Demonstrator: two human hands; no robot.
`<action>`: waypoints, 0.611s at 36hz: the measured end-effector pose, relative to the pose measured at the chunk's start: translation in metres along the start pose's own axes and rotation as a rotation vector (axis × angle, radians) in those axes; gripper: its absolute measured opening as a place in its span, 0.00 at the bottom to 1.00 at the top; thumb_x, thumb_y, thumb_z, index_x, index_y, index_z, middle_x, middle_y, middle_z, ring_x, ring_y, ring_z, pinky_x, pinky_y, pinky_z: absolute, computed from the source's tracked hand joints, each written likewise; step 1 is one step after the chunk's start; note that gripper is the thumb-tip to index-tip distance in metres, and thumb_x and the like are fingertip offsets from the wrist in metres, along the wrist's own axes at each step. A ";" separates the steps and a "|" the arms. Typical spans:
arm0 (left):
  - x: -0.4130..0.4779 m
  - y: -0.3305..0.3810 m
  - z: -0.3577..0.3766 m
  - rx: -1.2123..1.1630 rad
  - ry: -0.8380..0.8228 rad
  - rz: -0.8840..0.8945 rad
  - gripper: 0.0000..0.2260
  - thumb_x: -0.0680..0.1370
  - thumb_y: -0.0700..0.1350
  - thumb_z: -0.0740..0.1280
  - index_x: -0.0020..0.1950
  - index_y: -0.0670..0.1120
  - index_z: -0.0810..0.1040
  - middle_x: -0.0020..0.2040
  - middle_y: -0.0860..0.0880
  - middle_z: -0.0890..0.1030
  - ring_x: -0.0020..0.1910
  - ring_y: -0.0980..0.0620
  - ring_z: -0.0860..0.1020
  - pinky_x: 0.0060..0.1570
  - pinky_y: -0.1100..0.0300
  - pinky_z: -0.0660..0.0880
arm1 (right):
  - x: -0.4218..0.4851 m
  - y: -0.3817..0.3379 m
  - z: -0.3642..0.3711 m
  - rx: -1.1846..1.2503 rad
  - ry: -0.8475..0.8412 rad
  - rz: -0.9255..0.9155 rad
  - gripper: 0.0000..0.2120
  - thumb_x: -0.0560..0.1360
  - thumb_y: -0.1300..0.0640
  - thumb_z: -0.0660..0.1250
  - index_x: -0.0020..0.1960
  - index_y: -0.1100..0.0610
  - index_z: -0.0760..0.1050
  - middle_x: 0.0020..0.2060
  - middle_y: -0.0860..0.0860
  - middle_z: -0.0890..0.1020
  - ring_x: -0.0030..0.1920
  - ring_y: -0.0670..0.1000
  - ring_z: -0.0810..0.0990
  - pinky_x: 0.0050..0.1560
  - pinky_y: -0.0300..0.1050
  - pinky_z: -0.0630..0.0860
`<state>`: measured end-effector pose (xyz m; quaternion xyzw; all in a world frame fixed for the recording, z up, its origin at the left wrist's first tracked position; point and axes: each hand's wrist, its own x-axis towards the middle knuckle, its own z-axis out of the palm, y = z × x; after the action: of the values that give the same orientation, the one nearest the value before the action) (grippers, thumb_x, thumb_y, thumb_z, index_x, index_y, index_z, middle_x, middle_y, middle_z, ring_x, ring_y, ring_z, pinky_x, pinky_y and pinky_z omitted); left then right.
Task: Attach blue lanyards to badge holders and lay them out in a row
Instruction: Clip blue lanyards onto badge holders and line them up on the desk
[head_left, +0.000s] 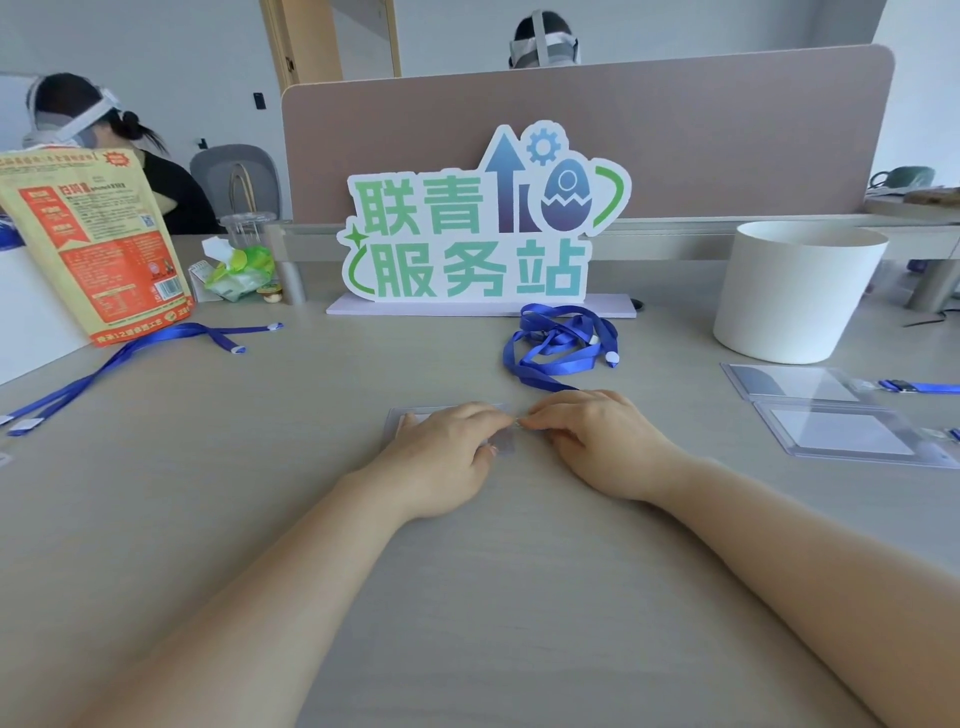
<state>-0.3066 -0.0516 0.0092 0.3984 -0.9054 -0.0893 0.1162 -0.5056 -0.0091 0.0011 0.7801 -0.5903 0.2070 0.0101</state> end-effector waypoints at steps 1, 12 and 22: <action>0.000 0.000 0.000 -0.008 0.005 -0.002 0.19 0.80 0.45 0.56 0.70 0.57 0.67 0.72 0.59 0.67 0.70 0.56 0.65 0.66 0.49 0.64 | 0.000 0.000 0.000 0.022 0.013 0.006 0.15 0.76 0.59 0.61 0.59 0.49 0.78 0.57 0.43 0.80 0.60 0.49 0.76 0.63 0.48 0.68; -0.002 0.005 0.000 0.047 0.032 -0.014 0.17 0.80 0.54 0.58 0.70 0.58 0.68 0.72 0.61 0.65 0.71 0.58 0.63 0.66 0.55 0.60 | -0.006 -0.010 -0.010 -0.142 -0.082 0.008 0.32 0.71 0.28 0.48 0.64 0.43 0.74 0.61 0.41 0.76 0.63 0.47 0.71 0.68 0.42 0.56; 0.002 0.014 -0.002 0.085 0.049 -0.047 0.16 0.79 0.55 0.58 0.67 0.55 0.71 0.70 0.61 0.68 0.70 0.58 0.64 0.71 0.45 0.53 | -0.005 -0.012 -0.009 -0.199 -0.102 -0.014 0.37 0.69 0.27 0.41 0.65 0.44 0.73 0.64 0.40 0.74 0.68 0.47 0.68 0.71 0.46 0.52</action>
<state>-0.3169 -0.0440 0.0144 0.4261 -0.8957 -0.0434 0.1193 -0.4982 0.0018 0.0099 0.7887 -0.6024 0.1072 0.0590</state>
